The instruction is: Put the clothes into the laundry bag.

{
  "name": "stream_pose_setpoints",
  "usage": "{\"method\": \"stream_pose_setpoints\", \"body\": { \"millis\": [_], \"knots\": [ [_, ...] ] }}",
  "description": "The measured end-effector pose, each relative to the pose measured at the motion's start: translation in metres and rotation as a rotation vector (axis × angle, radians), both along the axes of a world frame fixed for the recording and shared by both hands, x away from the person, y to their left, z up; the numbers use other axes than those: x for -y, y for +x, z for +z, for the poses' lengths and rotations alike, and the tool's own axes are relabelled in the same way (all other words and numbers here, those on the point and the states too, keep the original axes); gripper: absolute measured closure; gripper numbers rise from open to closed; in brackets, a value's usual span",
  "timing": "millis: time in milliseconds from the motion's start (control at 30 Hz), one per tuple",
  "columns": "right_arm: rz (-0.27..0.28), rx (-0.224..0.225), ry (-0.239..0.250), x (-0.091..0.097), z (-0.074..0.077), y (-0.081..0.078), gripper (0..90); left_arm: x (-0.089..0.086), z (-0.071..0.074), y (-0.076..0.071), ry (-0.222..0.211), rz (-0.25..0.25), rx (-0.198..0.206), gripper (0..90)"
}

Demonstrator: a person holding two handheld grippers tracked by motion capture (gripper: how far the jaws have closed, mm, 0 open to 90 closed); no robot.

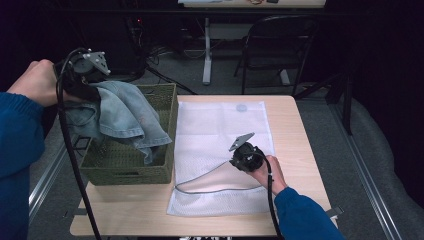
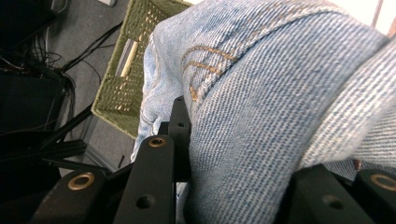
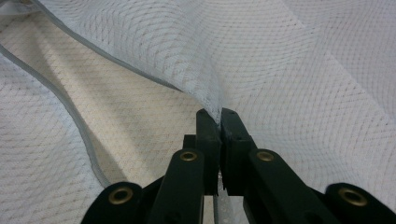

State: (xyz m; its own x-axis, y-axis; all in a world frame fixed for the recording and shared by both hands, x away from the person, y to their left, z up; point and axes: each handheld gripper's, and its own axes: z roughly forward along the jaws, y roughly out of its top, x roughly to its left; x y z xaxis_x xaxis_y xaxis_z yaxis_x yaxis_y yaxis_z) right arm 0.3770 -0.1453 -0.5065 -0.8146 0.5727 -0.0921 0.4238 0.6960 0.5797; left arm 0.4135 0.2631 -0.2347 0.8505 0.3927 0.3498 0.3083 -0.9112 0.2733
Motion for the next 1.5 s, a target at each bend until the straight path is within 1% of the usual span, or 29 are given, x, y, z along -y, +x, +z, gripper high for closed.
{"method": "stream_pose_setpoints", "body": {
  "millis": [100,133,200,267,433,467,533,600,667,767,867,900,933,1000,1033,1067,1100,1133,1167,1233,1267,1333,1400,1467,1500],
  "knots": [
    [0.0,-0.001,0.0,0.0,0.0,0.0,87.9,-0.001,0.007,-0.001,-0.004,0.001,-0.002,71.4],
    [-0.005,-0.005,0.002,0.0,0.0,0.0,87.8,-0.001,0.009,-0.001,0.0,-0.002,-0.003,71.4],
    [-0.004,-0.006,0.001,0.0,0.0,0.0,87.8,0.0,0.013,-0.002,-0.002,0.003,0.001,71.4],
    [-0.004,-0.005,0.0,0.0,0.0,0.0,87.8,0.001,0.017,-0.003,-0.001,-0.002,0.01,71.4],
    [-0.004,-0.004,0.001,0.0,0.0,0.0,87.7,0.003,0.026,-0.006,-0.007,-0.004,0.016,71.4],
    [-0.004,-0.004,0.0,0.0,0.0,0.0,87.7,0.004,0.028,-0.007,-0.006,-0.009,0.026,71.3],
    [0.004,0.003,0.0,0.0,0.0,0.0,87.7,0.006,0.034,-0.009,-0.01,-0.018,0.027,71.4],
    [-0.002,-0.002,0.0,0.0,0.0,0.0,87.7,0.007,0.04,-0.011,-0.014,-0.023,0.034,71.4],
    [0.002,0.001,-0.001,0.0,0.0,0.0,87.7,0.009,0.046,-0.015,-0.029,-0.029,0.041,71.3],
    [-0.001,0.001,0.001,0.0,0.0,0.0,87.7,0.013,0.052,-0.02,-0.035,-0.047,0.048,71.3],
    [-0.004,0.001,0.003,0.0,0.0,-0.001,87.8,0.018,0.055,-0.023,-0.037,-0.064,0.04,71.3],
    [0.01,0.011,0.001,0.0,0.0,0.001,87.8,0.019,0.055,-0.024,-0.036,-0.074,0.037,71.3],
    [0.011,0.011,0.001,0.0,0.0,0.001,87.8,0.021,0.056,-0.025,-0.036,-0.076,0.029,71.3],
    [-0.004,0.002,0.002,0.0,0.0,0.0,87.8,0.025,0.057,-0.026,-0.034,-0.084,0.02,71.3],
    [-0.001,0.002,0.002,0.0,0.0,0.0,87.8,0.027,0.058,-0.027,-0.039,-0.088,0.015,71.3],
    [-0.004,0.001,0.002,0.0,0.0,-0.001,87.8,0.03,0.058,-0.027,-0.034,-0.1,0.015,71.3],
    [0.0,0.003,0.001,0.0,0.0,0.0,87.8,0.032,0.059,-0.028,-0.029,-0.101,0.004,71.3],
    [-0.001,0.002,0.001,0.0,0.0,0.0,87.8,0.036,0.059,-0.029,-0.037,-0.109,0.002,71.2],
    [-0.003,0.001,0.001,0.0,0.0,-0.001,87.8,0.038,0.06,-0.03,-0.034,-0.116,-0.002,71.3],
    [-0.005,0.0,0.001,0.0,0.0,-0.001,87.8,0.043,0.06,-0.032,-0.041,-0.127,-0.012,71.2],
    [0.003,0.006,0.001,0.0,0.0,0.0,87.8,0.045,0.061,-0.033,-0.049,-0.13,-0.019,71.2],
    [0.003,0.006,0.002,0.0,0.0,0.0,87.8,0.05,0.06,-0.034,-0.075,-0.137,-0.035,71.2],
    [-0.01,-0.001,0.008,0.0,0.0,-0.001,87.9,0.055,0.059,-0.036,-0.087,-0.153,-0.045,71.2],
    [-0.012,-0.001,0.01,0.0,0.0,-0.002,88.0,0.061,0.057,-0.038,-0.086,-0.172,-0.056,71.1],
    [-0.004,0.005,0.012,0.0,0.0,-0.001,88.0,0.065,0.056,-0.038,-0.082,-0.178,-0.064,71.1]
  ]
}}
